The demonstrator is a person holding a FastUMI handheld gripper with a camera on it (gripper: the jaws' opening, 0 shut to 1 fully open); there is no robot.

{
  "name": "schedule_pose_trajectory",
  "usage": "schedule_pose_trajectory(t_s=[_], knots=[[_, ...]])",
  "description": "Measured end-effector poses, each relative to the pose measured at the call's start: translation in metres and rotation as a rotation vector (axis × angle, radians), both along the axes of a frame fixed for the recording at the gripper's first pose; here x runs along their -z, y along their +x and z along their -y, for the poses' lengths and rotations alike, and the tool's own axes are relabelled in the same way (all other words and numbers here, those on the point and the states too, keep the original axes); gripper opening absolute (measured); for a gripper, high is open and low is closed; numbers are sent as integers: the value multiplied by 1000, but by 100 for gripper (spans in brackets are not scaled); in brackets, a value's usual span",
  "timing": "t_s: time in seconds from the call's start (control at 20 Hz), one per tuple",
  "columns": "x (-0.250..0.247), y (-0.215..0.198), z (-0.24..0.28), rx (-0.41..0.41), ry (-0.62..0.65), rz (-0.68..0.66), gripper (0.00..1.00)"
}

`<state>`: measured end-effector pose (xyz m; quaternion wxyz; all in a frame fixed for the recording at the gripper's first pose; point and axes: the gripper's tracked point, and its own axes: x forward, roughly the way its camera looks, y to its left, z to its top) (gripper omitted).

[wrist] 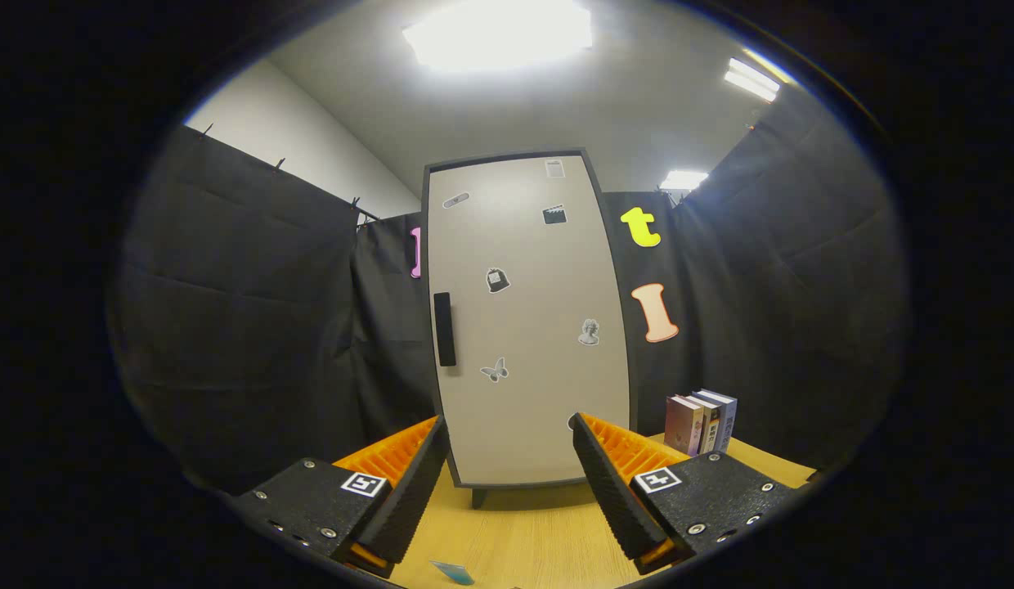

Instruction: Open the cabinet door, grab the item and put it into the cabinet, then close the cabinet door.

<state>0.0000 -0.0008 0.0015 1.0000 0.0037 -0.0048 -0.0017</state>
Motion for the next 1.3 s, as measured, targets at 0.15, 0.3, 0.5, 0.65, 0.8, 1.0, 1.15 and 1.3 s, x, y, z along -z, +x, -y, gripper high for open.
schedule_pose_trajectory(t_s=[0.15,0.3,0.5,0.65,0.8,1.0,1.15,1.3], knots=[[2,4,-2,-2,-8,-8,94],[1,13,-7,-12,-16,-12,94],[-17,37,-17,-33,-16,3,94],[-33,61,-29,-61,-8,14,94],[-45,85,-38,-89,-2,20,94],[-60,121,-48,-115,6,37,94],[-70,150,-55,-134,10,39,94],[-76,177,-64,-159,20,37,94]])
